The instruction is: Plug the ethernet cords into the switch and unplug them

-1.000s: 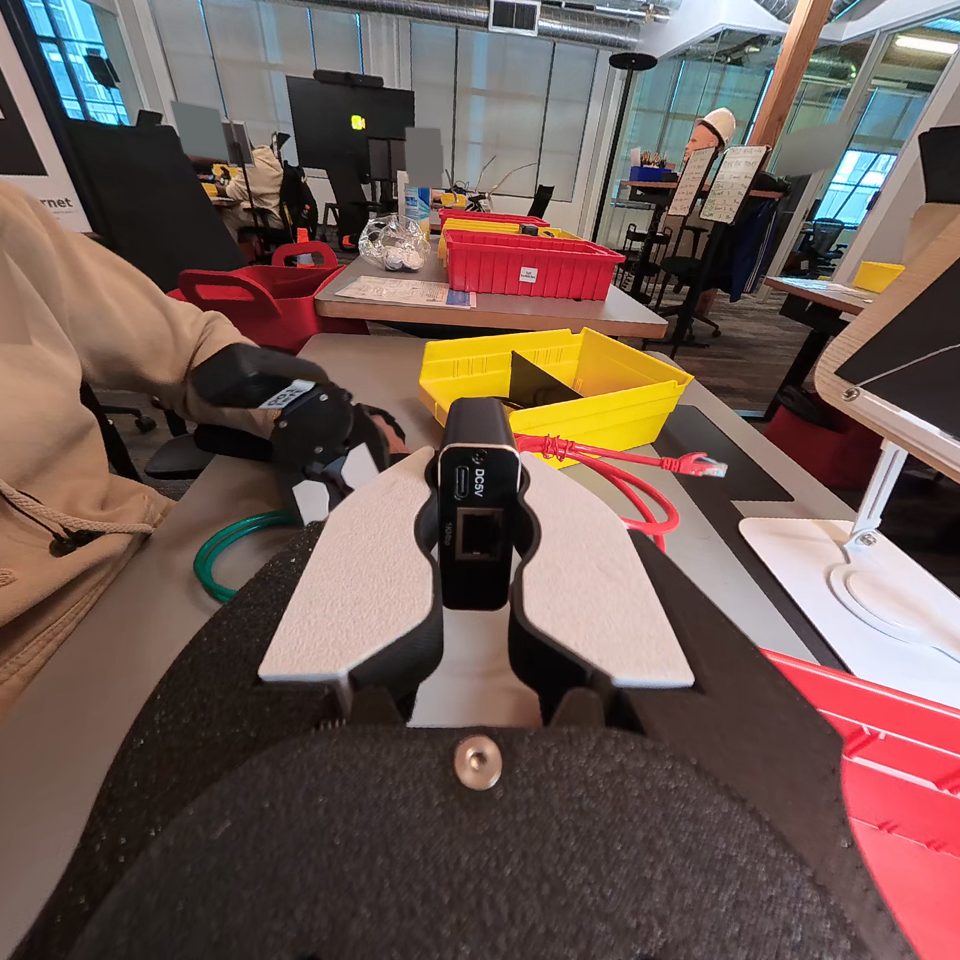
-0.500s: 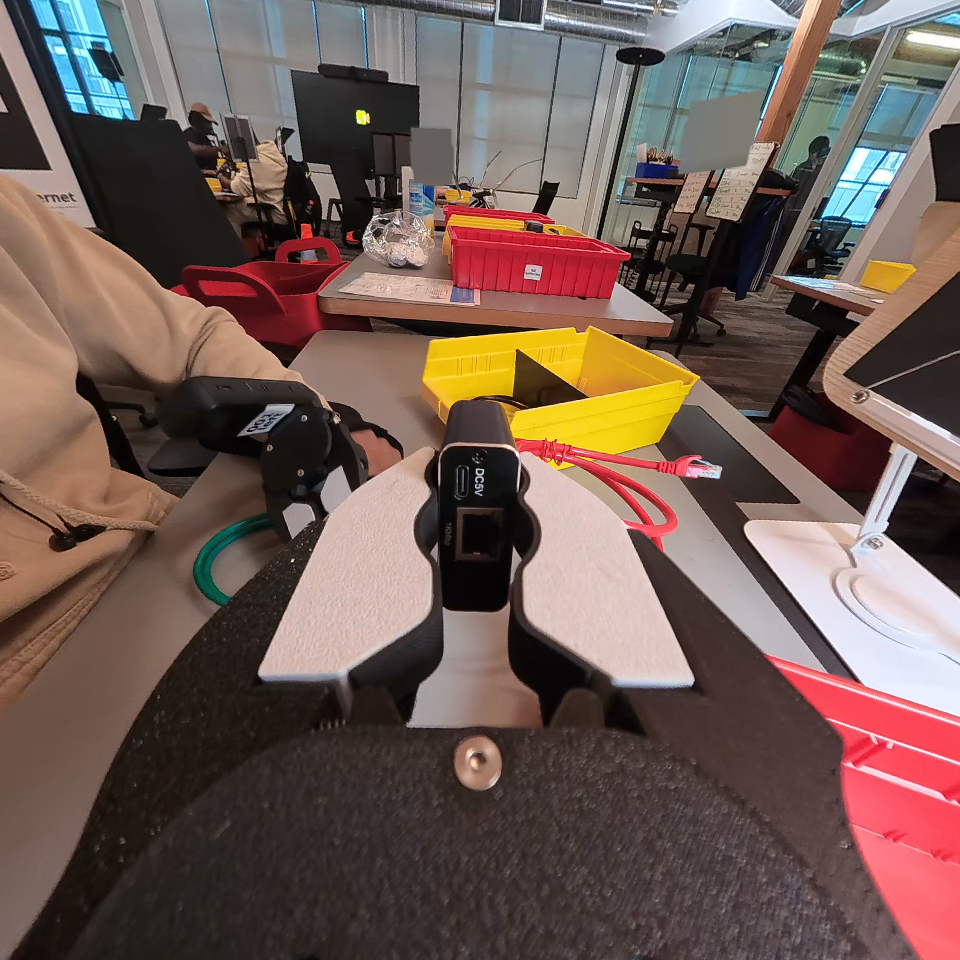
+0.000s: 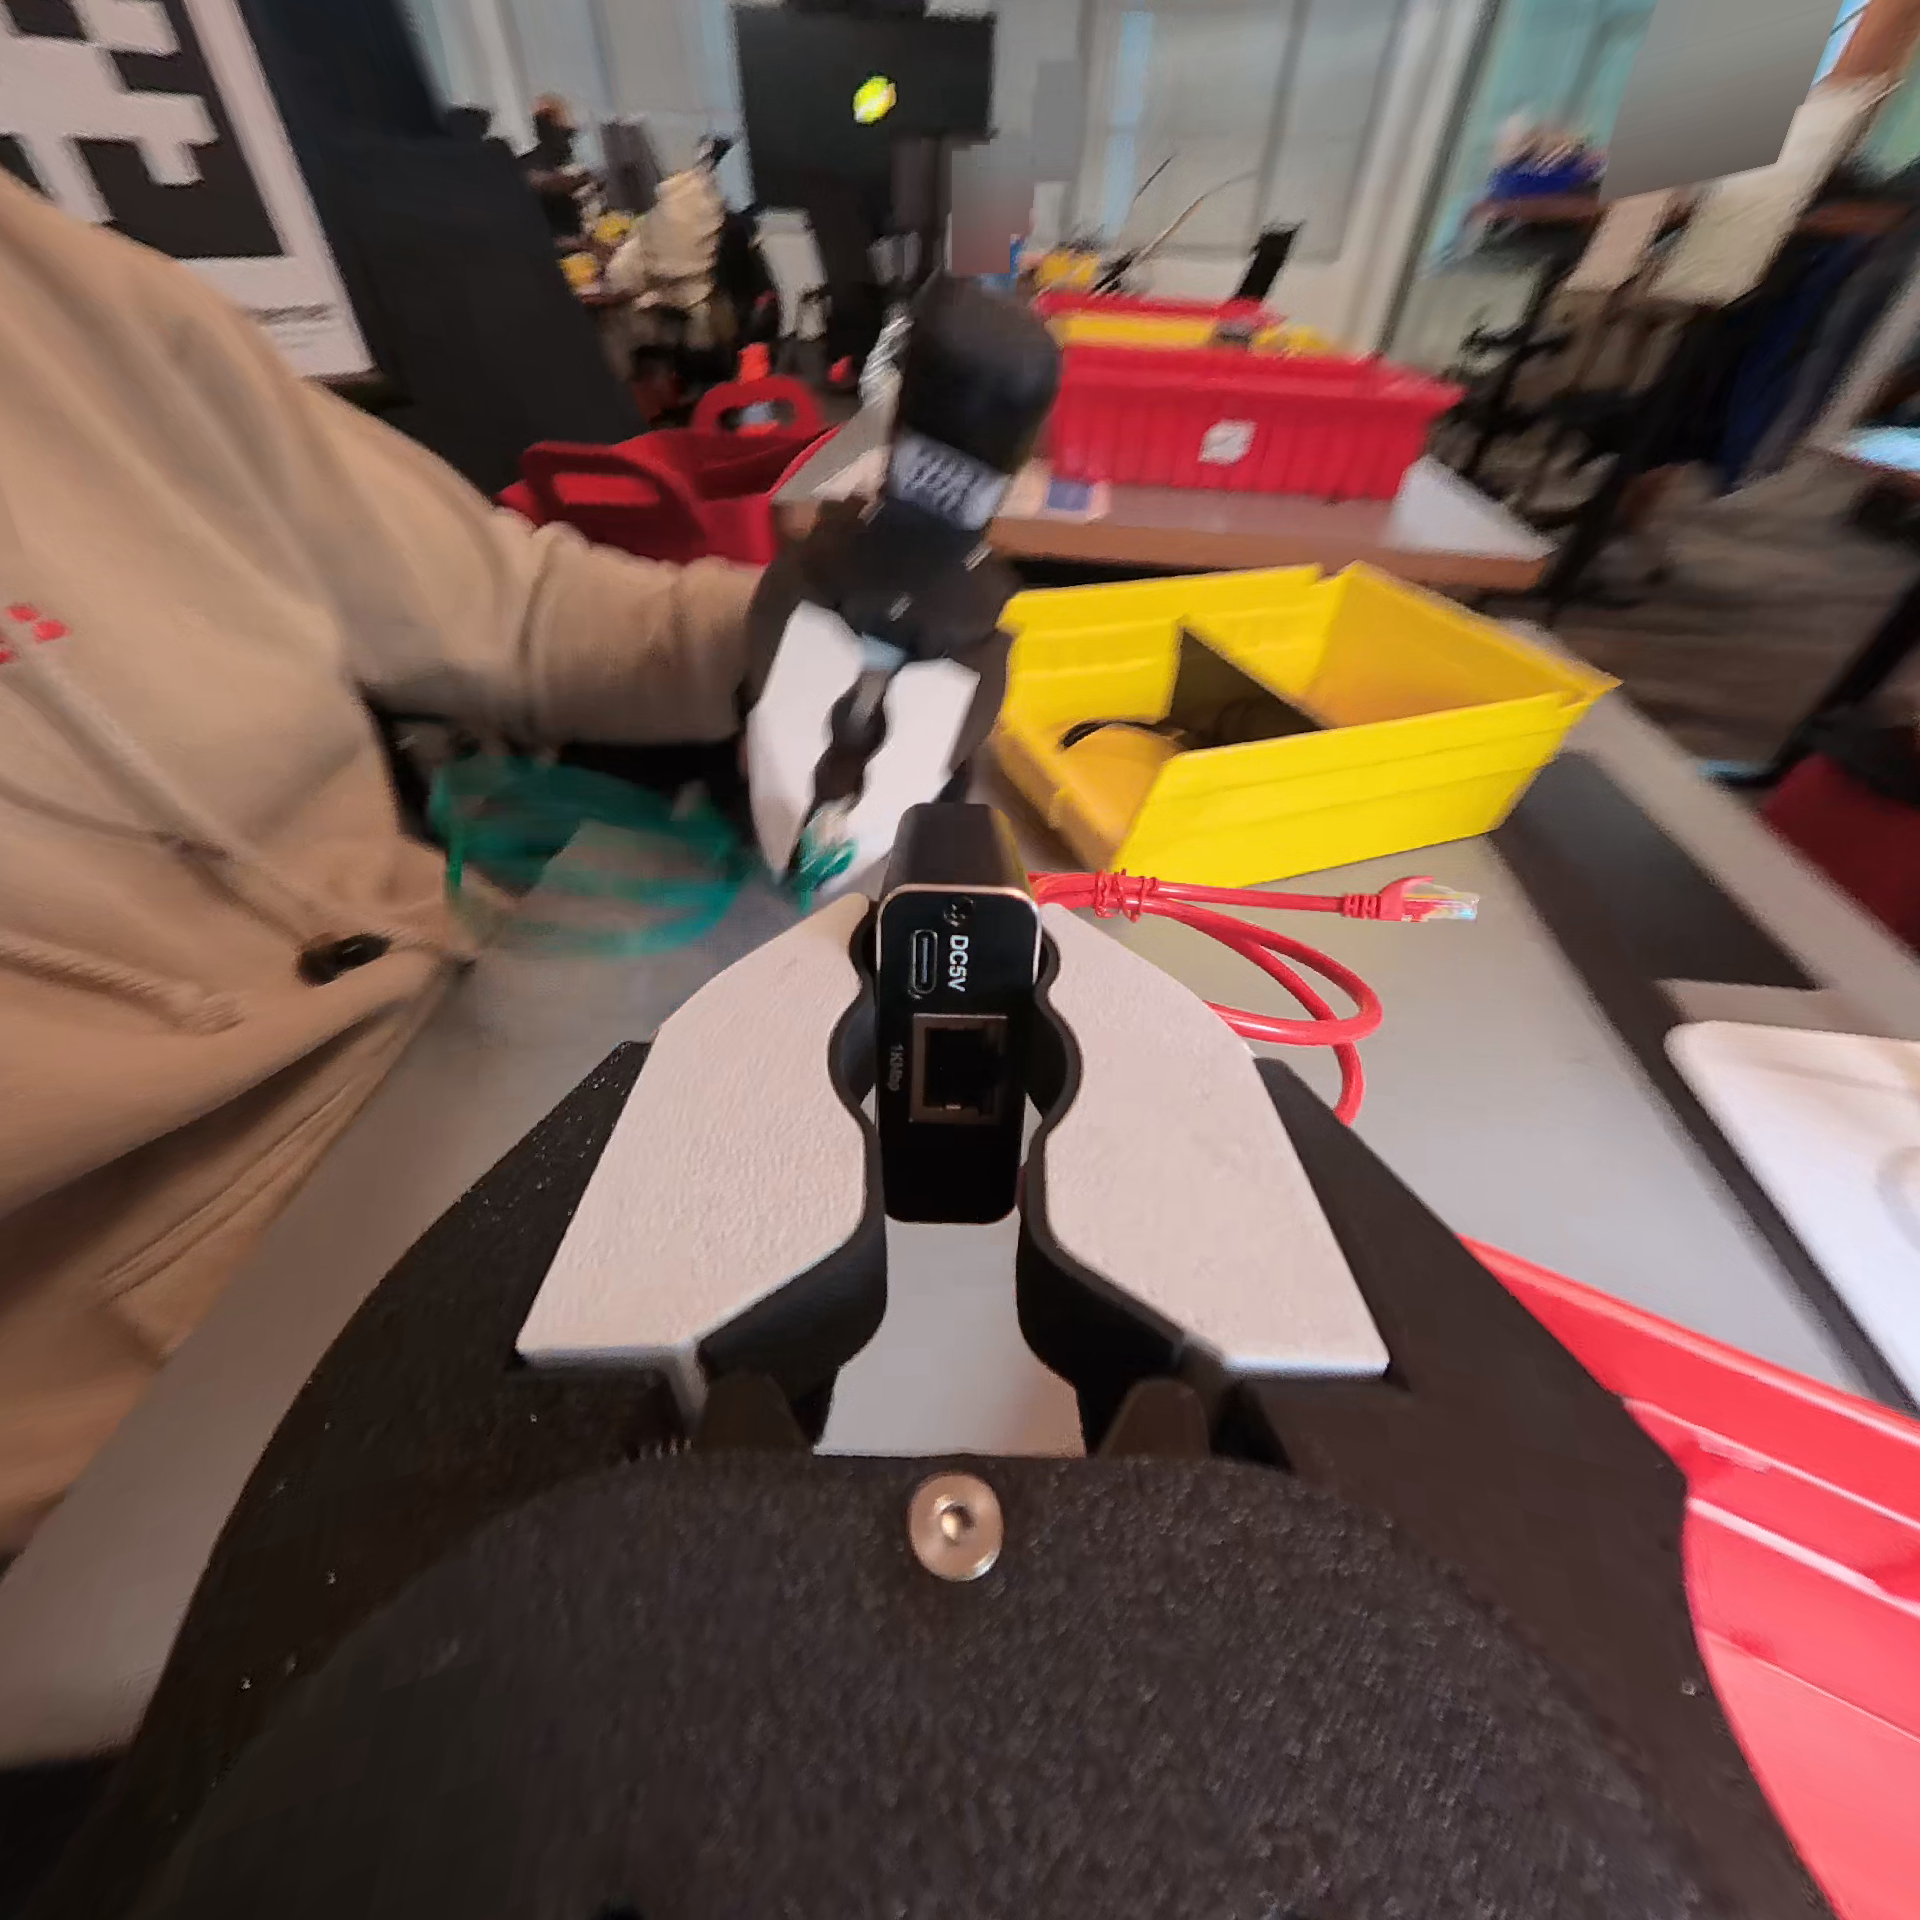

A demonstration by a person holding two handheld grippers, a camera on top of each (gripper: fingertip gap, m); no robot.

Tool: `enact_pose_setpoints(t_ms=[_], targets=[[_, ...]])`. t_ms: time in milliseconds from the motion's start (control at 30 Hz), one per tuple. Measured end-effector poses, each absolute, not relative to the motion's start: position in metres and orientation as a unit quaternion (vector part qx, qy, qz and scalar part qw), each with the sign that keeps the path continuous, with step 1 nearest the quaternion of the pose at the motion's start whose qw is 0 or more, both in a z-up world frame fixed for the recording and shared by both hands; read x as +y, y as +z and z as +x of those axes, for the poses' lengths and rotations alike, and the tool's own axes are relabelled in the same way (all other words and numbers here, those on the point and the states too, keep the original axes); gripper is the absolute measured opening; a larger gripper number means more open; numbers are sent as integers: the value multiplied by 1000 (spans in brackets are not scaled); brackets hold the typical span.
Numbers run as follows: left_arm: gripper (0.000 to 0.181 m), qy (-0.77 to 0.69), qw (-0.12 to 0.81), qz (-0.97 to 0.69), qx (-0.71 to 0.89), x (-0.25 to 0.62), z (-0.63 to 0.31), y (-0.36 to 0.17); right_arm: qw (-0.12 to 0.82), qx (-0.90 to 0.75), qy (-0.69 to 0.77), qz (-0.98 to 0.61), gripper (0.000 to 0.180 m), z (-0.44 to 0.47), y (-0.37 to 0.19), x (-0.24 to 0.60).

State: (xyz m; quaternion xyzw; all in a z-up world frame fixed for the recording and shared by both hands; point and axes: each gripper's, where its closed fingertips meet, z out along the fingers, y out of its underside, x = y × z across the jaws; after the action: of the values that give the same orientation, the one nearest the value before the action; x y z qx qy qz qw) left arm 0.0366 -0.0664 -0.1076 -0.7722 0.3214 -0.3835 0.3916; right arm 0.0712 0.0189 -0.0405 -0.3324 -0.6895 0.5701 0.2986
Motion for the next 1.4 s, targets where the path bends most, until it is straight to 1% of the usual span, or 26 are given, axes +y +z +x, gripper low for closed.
enact_pose_setpoints(t_ms=[133, 233, 367, 500, 733, 900, 1233, 1400], targets=[[9, -402, 328, -794, 316, -67, 39, -103, 212, -726, 564, -330, 24, 73, -65, -2], [9, -396, 268, -816, 324, -63, 42, -114, 159, -738, 564, -334, 24, 73, -80, -13], [9, -405, 204, -829, 327, -60, 52, -139, 122, -737, 566, -348, 24, 69, -93, -16], [9, -409, 179, -835, 323, -56, 57, -152, 87, -736, 564, -365, 24, 70, -104, -16], [9, -383, 174, -841, 341, -50, 60, -152, 55, -729, 564, -385, 24, 67, -113, -17], [9, -400, 167, -835, 338, -51, 62, -153, 41, -729, 567, -383, 24, 67, -117, -21], [7, -414, 190, -810, 370, -54, 70, -151, 5, -729, 564, -388, 24, 70, -121, -30], [8, -402, 192, -811, 380, -54, 67, -157, 26, -747, 535, -393, 24, 68, -126, -31]])
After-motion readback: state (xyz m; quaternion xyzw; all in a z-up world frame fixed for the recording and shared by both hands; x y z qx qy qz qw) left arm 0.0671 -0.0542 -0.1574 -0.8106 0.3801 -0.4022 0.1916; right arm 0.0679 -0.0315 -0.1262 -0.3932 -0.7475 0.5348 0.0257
